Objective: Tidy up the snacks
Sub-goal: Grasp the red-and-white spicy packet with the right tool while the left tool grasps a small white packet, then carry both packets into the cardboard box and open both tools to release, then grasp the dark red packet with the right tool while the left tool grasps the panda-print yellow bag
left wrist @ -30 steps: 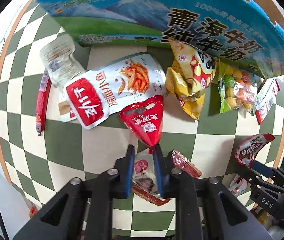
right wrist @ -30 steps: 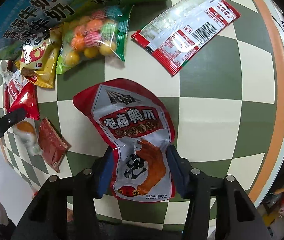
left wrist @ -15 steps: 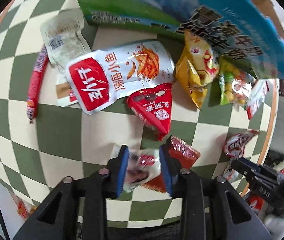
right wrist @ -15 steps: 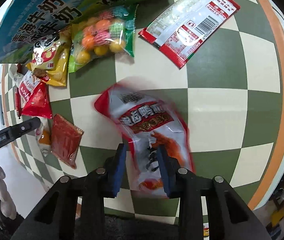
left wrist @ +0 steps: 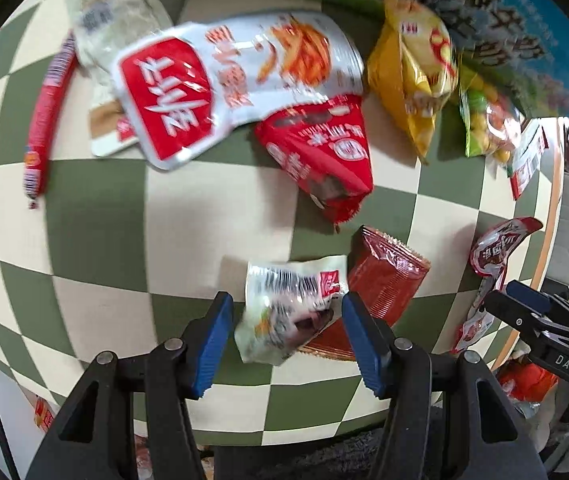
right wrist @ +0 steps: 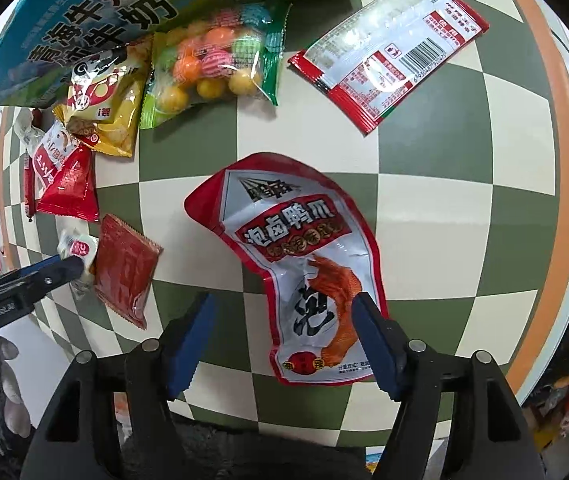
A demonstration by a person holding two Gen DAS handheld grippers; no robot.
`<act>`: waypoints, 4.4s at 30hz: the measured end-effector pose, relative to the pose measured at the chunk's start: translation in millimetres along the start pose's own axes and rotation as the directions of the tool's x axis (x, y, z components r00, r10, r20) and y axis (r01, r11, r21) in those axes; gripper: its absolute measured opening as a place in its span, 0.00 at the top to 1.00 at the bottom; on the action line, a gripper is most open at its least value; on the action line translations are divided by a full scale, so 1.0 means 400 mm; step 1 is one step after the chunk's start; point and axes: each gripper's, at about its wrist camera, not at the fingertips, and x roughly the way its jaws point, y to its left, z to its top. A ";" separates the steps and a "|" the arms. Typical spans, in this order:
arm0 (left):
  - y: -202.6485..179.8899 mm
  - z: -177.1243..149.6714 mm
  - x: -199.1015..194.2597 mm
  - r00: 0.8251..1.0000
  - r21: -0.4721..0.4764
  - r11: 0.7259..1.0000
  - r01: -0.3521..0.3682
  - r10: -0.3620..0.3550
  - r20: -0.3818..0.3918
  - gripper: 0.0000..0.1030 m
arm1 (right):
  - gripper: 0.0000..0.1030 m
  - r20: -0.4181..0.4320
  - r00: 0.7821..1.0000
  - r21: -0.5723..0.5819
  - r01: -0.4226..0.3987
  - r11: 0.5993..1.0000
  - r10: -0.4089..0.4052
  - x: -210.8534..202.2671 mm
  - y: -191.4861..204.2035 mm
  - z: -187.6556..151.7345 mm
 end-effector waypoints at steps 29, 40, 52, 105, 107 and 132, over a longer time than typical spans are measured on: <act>-0.106 -0.105 -0.098 0.993 -0.048 0.999 -0.008 0.014 0.115 0.68 | 0.80 0.112 0.991 -0.027 0.073 0.997 -0.070 -0.008 0.046 -0.011; -0.172 -0.110 -0.189 0.984 0.005 0.999 0.038 -0.038 0.174 0.68 | 0.92 0.165 0.984 0.020 -0.079 0.997 0.075 -0.093 -0.015 -0.021; -0.289 -0.067 -0.278 0.966 0.092 0.993 0.074 -0.095 0.240 0.68 | 0.95 0.248 0.941 0.026 -0.242 0.970 0.228 -0.226 -0.053 -0.047; -0.371 0.313 -0.463 0.924 0.058 0.998 -0.001 -0.022 0.383 0.11 | 0.11 0.343 0.918 -0.098 -0.177 0.979 0.200 -0.483 0.057 0.375; -0.345 0.281 -0.455 0.923 0.044 0.999 0.004 -0.021 0.385 0.11 | 0.10 0.359 0.913 -0.112 -0.164 0.980 0.194 -0.480 0.067 0.354; 0.168 -0.076 -0.164 0.952 -0.171 0.964 -0.202 0.234 0.198 0.12 | 0.11 -0.044 0.997 0.166 -0.053 0.985 0.061 0.130 0.334 -0.017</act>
